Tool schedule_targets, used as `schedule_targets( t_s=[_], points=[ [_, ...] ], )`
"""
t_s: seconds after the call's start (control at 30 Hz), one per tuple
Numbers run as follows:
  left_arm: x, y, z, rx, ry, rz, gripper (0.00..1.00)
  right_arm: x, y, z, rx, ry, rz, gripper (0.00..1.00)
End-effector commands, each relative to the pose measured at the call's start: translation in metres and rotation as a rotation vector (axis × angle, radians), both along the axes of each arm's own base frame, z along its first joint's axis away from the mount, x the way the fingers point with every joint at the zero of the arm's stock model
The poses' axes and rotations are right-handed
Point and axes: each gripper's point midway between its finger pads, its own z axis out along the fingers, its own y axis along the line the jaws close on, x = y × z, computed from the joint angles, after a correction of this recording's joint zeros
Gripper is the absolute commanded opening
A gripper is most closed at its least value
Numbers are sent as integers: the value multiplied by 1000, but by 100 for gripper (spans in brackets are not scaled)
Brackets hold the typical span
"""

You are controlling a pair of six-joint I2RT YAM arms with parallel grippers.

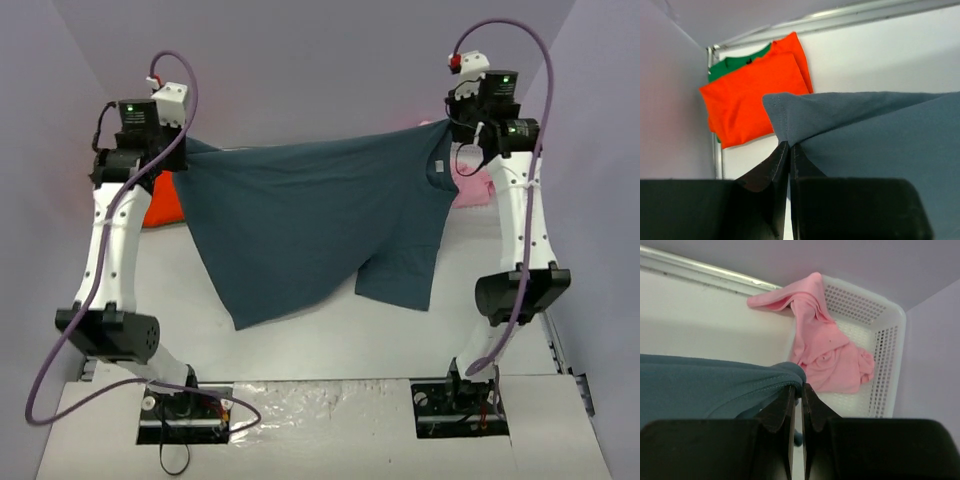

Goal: Fold and stack the t-shirts
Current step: Flatten out the tshirt

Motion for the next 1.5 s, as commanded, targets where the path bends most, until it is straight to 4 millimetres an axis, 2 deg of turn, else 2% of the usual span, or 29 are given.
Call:
schedule_targets(
  t_s=[0.0, 0.03, 0.07, 0.1, 0.13, 0.17, 0.2, 0.3, 0.37, 0.4, 0.43, 0.47, 0.5, 0.53, 0.57, 0.6, 0.63, 0.67, 0.7, 0.73, 0.77, 0.83, 0.87, 0.93, 1.0, 1.1, 1.2, 1.33, 1.47],
  points=[
    [56, 12, 3, -20, -35, 88, 2, 38, -15, 47, 1, -169, -84, 0],
    [64, 12, 7, -20, -41, 90, 2, 42, -16, 53, -4, -191, -92, 0],
    [67, 10, 31, -28, -86, 87, 2, 45, -16, 56, -17, -208, -94, 0],
    [80, 9, 24, -29, -68, 85, 2, 47, -18, 65, -25, -236, -110, 0],
    [81, 8, 29, -38, -69, 84, 2, 47, -19, 68, -27, -244, -113, 0],
    [81, 5, 52, -46, -127, 75, 2, 45, -19, 75, -35, -262, -108, 0],
    [82, 3, 55, -47, -133, 68, 2, 43, -18, 83, -34, -282, -105, 0],
    [70, -3, 72, -41, -173, 47, 2, 30, -16, 108, -29, -341, -95, 0],
    [61, -6, 72, -42, -172, 32, 2, 14, -15, 121, -21, -363, -90, 0],
    [50, -6, 65, -40, -153, 27, 2, 8, -14, 122, -15, -363, -86, 0],
    [45, -7, 63, -32, -154, 16, 2, 7, -13, 105, -14, -319, -79, 0],
    [39, -7, 58, -29, -147, 10, 2, -10, -11, 113, -11, -334, -67, 0],
    [21, -7, 66, -27, -173, 3, 2, -16, -10, 107, -10, -318, -55, 0],
    [19, -6, 38, -14, -119, -4, 2, -32, -7, 92, -4, -281, -38, 0],
    [0, -7, 45, -12, -144, -14, 2, -41, -5, 82, 1, -257, -26, 0],
    [-6, -6, 11, 4, -77, -26, 2, -49, -3, 69, -8, -229, -7, 0],
    [-16, -7, 0, 10, -59, -37, 2, -61, -2, 58, -14, -207, 8, 0],
    [-37, -10, 5, 8, -86, -62, 3, -83, 1, 31, -16, -156, 35, 0],
    [-49, -11, -8, 15, -59, -83, 2, -94, 1, 17, -19, -128, 43, 0],
    [-61, -17, -46, 25, 27, -142, 2, -121, 5, -14, -33, -64, 86, 1],
    [-80, -21, -47, 29, 17, -177, 2, -135, 8, -29, -43, -29, 117, 16],
    [-108, -30, -95, 27, 140, -259, 2, -171, 13, -55, -76, 50, 191, 46],
    [-121, -32, -98, 27, 133, -278, 2, -182, 16, -76, -70, 105, 220, 54],
    [-133, -32, -115, 28, 165, -289, 2, -196, 16, -84, -70, 122, 221, 56],
    [-143, -33, -130, 23, 181, -299, 2, -200, 17, -96, -61, 150, 227, 57],
    [-149, -41, -132, 0, 181, -343, 2, -195, 22, -105, -40, 190, 246, 59],
    [-149, -42, -134, -6, 193, -346, 2, -185, 32, -128, -3, 288, 297, 59],
    [-147, -41, -138, -7, 198, -342, 2, -165, 49, -178, 68, 463, 385, 54],
    [-147, -40, -139, -3, 197, -334, 2, -160, 73, -215, 161, 623, 501, 46]
  ],
)
